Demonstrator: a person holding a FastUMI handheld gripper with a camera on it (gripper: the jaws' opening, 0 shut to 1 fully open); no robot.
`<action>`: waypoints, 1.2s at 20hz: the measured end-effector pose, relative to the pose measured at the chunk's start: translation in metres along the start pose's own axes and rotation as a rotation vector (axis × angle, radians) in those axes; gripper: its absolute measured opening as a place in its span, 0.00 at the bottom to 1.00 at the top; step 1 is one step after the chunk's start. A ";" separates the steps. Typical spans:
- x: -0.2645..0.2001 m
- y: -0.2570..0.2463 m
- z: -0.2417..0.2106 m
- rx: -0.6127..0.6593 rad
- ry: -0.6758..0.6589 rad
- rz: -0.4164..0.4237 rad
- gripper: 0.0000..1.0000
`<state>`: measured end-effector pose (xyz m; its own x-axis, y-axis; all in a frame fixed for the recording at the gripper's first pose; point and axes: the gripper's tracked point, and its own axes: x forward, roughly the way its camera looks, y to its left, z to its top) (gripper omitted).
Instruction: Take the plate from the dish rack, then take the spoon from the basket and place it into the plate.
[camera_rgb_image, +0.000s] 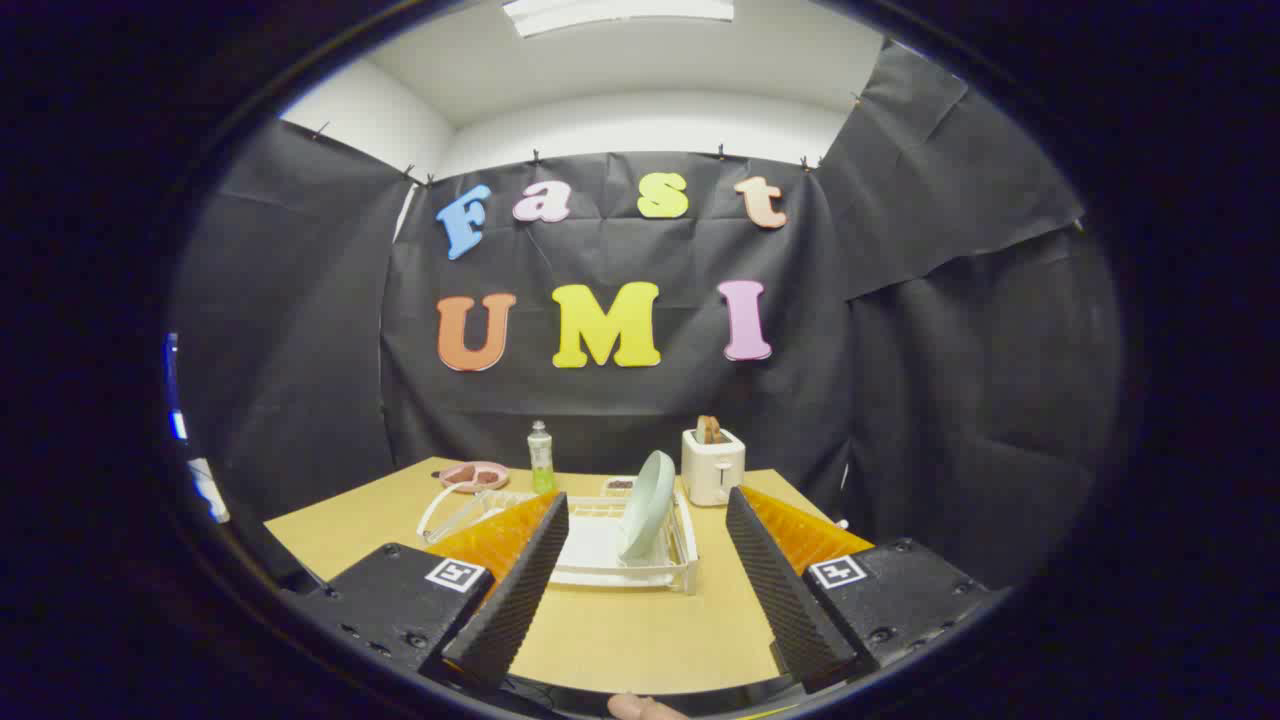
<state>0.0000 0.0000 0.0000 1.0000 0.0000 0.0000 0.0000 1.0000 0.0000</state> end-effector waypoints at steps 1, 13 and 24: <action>0.000 0.002 0.001 -0.023 0.009 -0.011 1.00; 0.017 0.023 -0.009 0.007 0.065 -0.002 1.00; 0.030 0.019 0.011 -0.012 0.075 -0.044 1.00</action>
<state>0.0304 0.0190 0.0113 0.9962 -0.0447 -0.0743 0.0438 0.9990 -0.0133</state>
